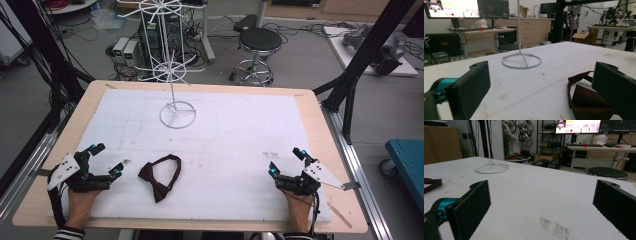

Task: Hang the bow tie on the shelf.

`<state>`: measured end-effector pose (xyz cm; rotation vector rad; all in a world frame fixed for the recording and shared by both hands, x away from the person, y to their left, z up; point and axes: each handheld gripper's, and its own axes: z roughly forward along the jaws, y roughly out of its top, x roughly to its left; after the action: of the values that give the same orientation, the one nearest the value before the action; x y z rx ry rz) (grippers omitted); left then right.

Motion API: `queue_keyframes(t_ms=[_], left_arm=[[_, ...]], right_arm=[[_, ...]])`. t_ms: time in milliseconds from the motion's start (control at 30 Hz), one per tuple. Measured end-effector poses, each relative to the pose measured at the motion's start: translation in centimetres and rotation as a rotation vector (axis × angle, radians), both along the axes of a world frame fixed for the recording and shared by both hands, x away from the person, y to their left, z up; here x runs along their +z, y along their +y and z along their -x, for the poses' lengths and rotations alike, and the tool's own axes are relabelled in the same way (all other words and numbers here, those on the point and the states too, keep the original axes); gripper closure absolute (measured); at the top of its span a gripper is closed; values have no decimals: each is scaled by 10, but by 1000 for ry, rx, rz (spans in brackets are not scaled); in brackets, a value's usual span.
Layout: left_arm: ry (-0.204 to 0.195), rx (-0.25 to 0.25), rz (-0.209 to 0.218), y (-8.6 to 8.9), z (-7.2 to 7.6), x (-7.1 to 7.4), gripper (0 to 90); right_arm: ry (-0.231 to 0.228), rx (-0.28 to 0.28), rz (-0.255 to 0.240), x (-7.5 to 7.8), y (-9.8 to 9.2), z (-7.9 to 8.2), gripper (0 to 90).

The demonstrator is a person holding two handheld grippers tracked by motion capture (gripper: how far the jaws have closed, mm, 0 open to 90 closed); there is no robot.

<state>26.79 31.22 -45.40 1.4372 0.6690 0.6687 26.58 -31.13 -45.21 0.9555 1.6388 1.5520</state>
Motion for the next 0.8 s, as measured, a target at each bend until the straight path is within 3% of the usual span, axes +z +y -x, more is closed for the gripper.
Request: queue_keyframes(t_ms=[400, 800], left_arm=[[-4, -5, -6, 0, 0, 0, 24], [3, -10, 23, 3, -1, 2, 17]], right_arm=[[-13, -10, 1, 0, 1, 2, 7], [-11, -10, -4, 0, 0, 2, 7]])
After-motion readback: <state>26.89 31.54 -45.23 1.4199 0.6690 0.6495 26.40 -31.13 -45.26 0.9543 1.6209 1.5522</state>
